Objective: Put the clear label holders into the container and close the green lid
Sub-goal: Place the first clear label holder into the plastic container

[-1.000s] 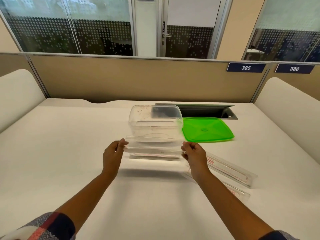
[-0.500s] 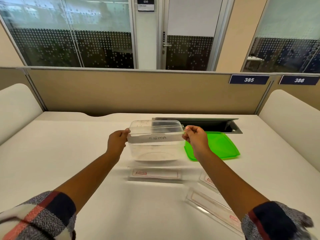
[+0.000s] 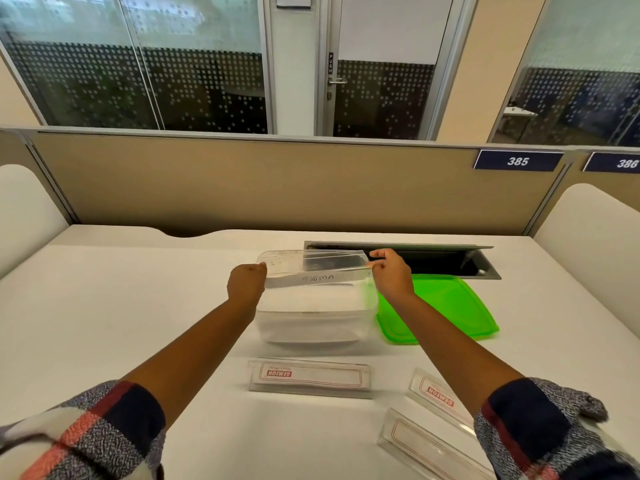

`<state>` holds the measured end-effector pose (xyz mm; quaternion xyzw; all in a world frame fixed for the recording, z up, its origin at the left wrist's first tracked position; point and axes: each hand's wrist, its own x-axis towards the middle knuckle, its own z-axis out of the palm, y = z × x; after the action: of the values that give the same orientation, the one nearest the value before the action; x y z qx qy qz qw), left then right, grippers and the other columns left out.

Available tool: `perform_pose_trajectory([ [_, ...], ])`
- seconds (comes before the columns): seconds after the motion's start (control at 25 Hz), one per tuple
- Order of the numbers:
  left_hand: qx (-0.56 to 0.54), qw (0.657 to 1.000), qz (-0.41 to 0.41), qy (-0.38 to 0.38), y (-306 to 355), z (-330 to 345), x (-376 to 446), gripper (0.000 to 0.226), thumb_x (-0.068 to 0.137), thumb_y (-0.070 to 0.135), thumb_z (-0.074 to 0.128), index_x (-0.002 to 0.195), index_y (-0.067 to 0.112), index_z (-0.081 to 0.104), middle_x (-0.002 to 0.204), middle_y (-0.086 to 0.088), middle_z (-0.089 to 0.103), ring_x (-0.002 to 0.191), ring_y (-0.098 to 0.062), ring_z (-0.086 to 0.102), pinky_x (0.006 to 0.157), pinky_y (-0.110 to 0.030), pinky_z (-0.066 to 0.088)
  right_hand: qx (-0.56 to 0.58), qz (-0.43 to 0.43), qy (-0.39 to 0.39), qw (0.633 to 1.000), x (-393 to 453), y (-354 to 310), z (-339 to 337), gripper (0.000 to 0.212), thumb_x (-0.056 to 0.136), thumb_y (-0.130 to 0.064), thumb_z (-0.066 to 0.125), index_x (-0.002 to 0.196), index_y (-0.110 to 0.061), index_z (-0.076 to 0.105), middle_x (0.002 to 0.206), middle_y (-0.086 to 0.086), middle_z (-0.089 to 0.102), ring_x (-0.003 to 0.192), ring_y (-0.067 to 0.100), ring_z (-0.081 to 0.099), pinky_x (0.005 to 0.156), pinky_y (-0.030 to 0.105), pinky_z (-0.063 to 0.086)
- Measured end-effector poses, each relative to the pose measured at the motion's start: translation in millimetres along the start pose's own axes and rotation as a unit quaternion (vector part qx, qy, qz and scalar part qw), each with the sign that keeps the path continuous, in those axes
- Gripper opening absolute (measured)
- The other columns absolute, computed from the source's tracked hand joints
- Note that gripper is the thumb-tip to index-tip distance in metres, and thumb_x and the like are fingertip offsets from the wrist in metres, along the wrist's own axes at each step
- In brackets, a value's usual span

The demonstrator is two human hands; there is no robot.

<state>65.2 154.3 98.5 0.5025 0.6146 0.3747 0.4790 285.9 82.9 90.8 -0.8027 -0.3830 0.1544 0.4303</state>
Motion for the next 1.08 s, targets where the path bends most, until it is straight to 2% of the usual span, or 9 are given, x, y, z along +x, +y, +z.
perform_pose_trajectory([
  [0.12, -0.012, 0.999, -0.044, -0.010, -5.8, 9.5, -2.8, 0.019, 0.093, 0.013, 0.046, 0.103, -0.001, 0.052, 0.101, -0.014, 0.049, 0.093, -0.027, 0.049, 0.095, -0.038, 0.046, -0.054, -0.022, -0.008, 0.998, -0.3, 9.4, 9.0, 0.025, 0.088, -0.006, 0.042, 0.100, -0.016, 0.062, 0.103, 0.015, 0.069, 0.088, 0.035, 0.061, 0.071, 0.035, 0.048],
  [0.2, -0.026, 0.997, -0.066, -0.012, -5.3, 13.9, -2.6, 0.030, 0.093, 0.014, 0.045, 0.117, -0.005, 0.049, 0.108, -0.016, 0.050, 0.095, -0.026, 0.047, 0.096, -0.037, 0.045, -0.140, -0.049, -0.017, 0.989, -0.8, 12.7, 14.3, 0.026, 0.089, -0.007, 0.041, 0.102, -0.019, 0.060, 0.103, 0.018, 0.067, 0.091, 0.038, 0.058, 0.073, 0.036, 0.045],
  [0.32, -0.024, 0.996, -0.082, -0.040, 2.0, 20.9, -0.7, 0.038, 0.094, 0.018, 0.043, 0.127, -0.003, 0.041, 0.123, -0.019, 0.050, 0.096, -0.025, 0.043, 0.097, -0.036, 0.043, -0.349, -0.125, -0.045, 0.928, -0.6, 4.8, 18.8, 0.029, 0.090, -0.003, 0.043, 0.115, -0.014, 0.053, 0.112, 0.015, 0.064, 0.106, 0.034, 0.053, 0.087, 0.036, 0.040],
  [0.44, -0.003, 0.993, -0.099, -0.071, 7.8, 30.3, 1.5, 0.040, 0.095, 0.021, 0.041, 0.129, 0.000, 0.040, 0.109, -0.015, 0.046, 0.095, -0.025, 0.041, 0.085, -0.035, 0.040, -0.447, -0.169, -0.059, 0.876, 1.8, -7.6, 22.4, 0.034, 0.086, 0.001, 0.046, 0.118, -0.010, 0.051, 0.116, 0.013, 0.062, 0.111, 0.032, 0.051, 0.092, 0.038, 0.036],
  [0.56, 0.009, 0.990, -0.118, -0.080, 10.1, 37.7, 8.3, 0.040, 0.095, 0.024, 0.041, 0.127, 0.000, 0.041, 0.102, -0.012, 0.043, 0.092, -0.026, 0.041, 0.079, -0.031, 0.035, -0.491, -0.194, -0.079, 0.846, 6.4, -11.2, 26.1, 0.034, 0.082, 0.002, 0.050, 0.114, -0.010, 0.052, 0.114, 0.013, 0.063, 0.110, 0.031, 0.052, 0.094, 0.038, 0.034],
  [0.76, 0.010, 0.987, -0.135, -0.083, 13.5, 49.0, 23.5, 0.040, 0.096, 0.022, 0.040, 0.130, 0.001, 0.040, 0.104, -0.010, 0.039, 0.095, -0.024, 0.036, 0.081, -0.030, 0.032, -0.543, -0.229, -0.129, 0.797, 16.3, -5.5, 26.0, 0.029, 0.084, 0.002, 0.049, 0.110, -0.009, 0.055, 0.110, 0.013, 0.065, 0.107, 0.032, 0.056, 0.096, 0.039, 0.031],
  [0.88, 0.007, 0.986, -0.144, -0.084, 9.8, 53.3, 31.8, 0.041, 0.097, 0.022, 0.040, 0.132, 0.001, 0.039, 0.110, -0.014, 0.041, 0.096, -0.023, 0.033, 0.095, -0.034, 0.038, -0.557, -0.242, -0.157, 0.778, 20.1, 0.4, 27.3, 0.028, 0.085, 0.004, 0.047, 0.106, -0.010, 0.059, 0.109, 0.011, 0.066, 0.106, 0.031, 0.057, 0.096, 0.039, 0.031],
  [0.96, 0.005, 0.986, -0.152, -0.075, 7.3, 56.2, 34.0, 0.038, 0.097, 0.022, 0.039, 0.130, 0.003, 0.041, 0.105, -0.011, 0.040, 0.094, -0.023, 0.035, 0.102, -0.034, 0.037, -0.559, -0.249, -0.161, 0.775, 21.6, 2.8, 29.3, 0.028, 0.084, 0.004, 0.048, 0.104, -0.011, 0.061, 0.107, 0.010, 0.067, 0.105, 0.031, 0.058, 0.096, 0.039, 0.031],
  [1.08, 0.007, 0.984, -0.161, -0.074, 3.9, 58.5, 34.5, 0.025, 0.096, 0.021, 0.040, 0.117, 0.007, 0.045, 0.093, -0.009, 0.044, 0.084, -0.022, 0.041, 0.085, -0.031, 0.038, -0.550, -0.253, -0.153, 0.781, 24.9, 4.0, 31.1, 0.027, 0.084, 0.004, 0.049, 0.102, -0.011, 0.062, 0.106, 0.010, 0.068, 0.104, 0.031, 0.058, 0.095, 0.038, 0.032],
])
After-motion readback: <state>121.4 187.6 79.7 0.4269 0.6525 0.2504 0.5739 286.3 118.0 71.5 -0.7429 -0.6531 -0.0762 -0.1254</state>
